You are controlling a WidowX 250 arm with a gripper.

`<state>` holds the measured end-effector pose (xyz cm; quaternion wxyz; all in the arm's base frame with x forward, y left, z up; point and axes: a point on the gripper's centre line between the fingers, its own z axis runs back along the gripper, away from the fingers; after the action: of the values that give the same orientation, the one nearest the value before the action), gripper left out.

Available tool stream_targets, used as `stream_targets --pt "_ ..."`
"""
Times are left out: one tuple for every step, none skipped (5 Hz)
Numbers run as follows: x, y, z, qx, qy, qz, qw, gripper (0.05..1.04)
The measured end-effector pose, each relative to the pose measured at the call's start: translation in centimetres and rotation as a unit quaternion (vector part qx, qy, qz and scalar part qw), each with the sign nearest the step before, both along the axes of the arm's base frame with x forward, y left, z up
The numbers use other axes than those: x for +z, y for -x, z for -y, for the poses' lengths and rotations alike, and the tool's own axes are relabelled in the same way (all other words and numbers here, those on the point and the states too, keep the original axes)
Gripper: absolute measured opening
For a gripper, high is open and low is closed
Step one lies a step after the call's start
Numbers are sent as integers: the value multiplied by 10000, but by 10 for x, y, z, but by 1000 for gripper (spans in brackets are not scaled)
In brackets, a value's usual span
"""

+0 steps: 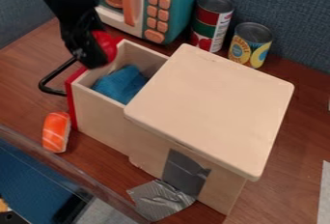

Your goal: Move the tomato from the drawer to the top of the table

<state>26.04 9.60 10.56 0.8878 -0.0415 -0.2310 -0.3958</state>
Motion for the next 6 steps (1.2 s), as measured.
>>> stream_targets --pt "-31 -2 -30 379 231 -386 9983 877" --pt "-32 -13 -60 738 217 -322 9965 877" --pt "-37 -15 -86 1103 230 -351 9930 876" --pt "-50 -17 -110 1375 201 -453 9893 876" --pt "-51 -18 -124 1577 122 -540 9859 877" --pt "-62 -14 -133 1749 -12 -674 9823 876"
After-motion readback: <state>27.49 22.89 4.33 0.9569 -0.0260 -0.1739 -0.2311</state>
